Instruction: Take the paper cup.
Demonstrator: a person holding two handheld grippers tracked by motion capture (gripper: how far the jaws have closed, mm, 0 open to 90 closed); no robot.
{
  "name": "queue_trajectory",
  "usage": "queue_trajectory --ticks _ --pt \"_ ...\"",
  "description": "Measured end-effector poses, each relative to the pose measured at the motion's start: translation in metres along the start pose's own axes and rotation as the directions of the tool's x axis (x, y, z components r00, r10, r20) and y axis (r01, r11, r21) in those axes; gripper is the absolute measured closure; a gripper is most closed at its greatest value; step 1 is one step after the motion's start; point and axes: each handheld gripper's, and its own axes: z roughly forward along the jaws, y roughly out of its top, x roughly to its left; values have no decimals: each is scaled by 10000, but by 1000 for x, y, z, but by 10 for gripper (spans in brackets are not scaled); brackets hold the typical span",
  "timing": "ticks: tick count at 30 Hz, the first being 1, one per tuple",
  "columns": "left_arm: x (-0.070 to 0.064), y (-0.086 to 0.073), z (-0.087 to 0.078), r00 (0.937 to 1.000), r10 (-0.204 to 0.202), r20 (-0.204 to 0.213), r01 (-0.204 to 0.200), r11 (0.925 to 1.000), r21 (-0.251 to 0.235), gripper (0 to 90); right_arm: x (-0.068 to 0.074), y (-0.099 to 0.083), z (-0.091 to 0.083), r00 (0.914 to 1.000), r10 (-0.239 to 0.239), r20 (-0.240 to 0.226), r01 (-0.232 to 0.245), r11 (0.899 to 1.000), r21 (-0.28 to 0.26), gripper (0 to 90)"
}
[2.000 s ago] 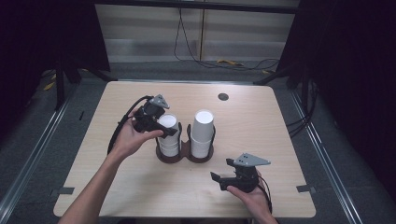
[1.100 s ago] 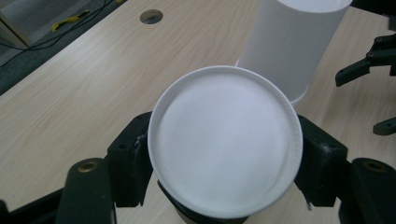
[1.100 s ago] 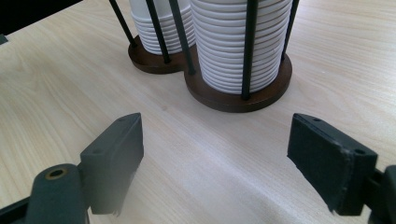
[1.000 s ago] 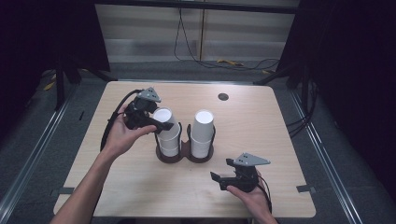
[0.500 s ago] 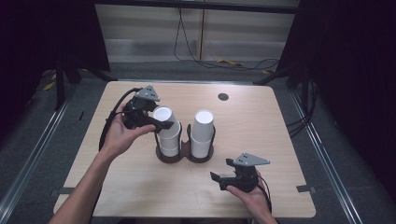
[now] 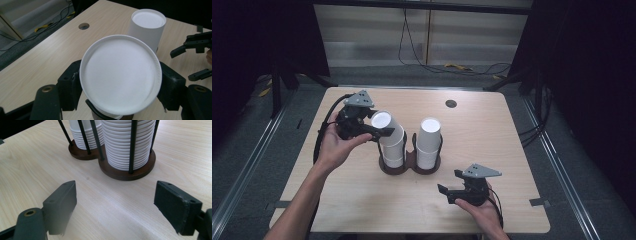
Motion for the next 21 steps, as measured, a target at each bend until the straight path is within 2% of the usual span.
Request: queue_trajectory --ticks 10,13,16,21 --pt "-11 -7 -11 9996 95 257 -78 9977 -676 317 1 1 -1 9999 -102 -77 101 9999 -125 175" --pt "-14 -11 -14 9991 -134 410 171 9957 -909 318 1 1 -1 9999 -87 -140 84 9998 -192 167" --pt "-19 -15 -17 9986 -86 522 134 9957 -921 318 2 1 -2 9995 -145 -297 135 9993 -363 132" --pt "-26 -22 -18 9954 -39 961 132 9953 -956 318 4 3 -4 9981 -249 -572 212 9977 -643 132"
